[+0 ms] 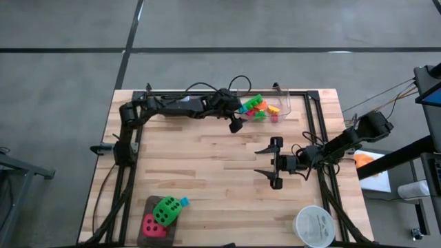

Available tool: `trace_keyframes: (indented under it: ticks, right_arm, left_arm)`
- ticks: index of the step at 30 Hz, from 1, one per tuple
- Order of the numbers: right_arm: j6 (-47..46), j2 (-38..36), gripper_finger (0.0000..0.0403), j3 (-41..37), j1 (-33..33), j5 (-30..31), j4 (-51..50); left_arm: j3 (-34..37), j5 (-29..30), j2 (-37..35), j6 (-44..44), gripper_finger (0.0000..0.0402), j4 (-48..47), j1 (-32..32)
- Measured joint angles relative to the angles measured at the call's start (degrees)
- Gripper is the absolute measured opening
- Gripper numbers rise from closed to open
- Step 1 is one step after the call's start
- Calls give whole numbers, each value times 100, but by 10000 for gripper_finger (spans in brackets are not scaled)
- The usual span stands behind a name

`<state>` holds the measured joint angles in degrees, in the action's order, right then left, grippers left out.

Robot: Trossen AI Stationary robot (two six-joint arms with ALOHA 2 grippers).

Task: Pick & Place Toys
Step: Put the top blue game piece into the transparent bin, then put the blue game piece into the transparent bin

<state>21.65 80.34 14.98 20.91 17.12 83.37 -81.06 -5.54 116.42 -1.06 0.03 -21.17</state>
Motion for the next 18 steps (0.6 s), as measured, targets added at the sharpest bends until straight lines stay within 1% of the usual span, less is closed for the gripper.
trace_keyframes:
  ticks: [4, 12, 15, 18]
  right_arm:
    - [0, 0, 290, 0, 1, 0, 0]
    - [0, 0, 290, 0, 1, -1, -5]
    - [-7, 0, 290, 0, 0, 10, -71]
    - [-47, 0, 290, 0, 0, 24, -117]
  left_arm:
    - [200, 0, 0, 43, 362, 223, 2]
    - [221, -186, -33, 41, 362, 208, -2]
    - [235, -381, -113, 45, 362, 143, 6]
    - [323, -754, -306, 2, 362, 201, 47]
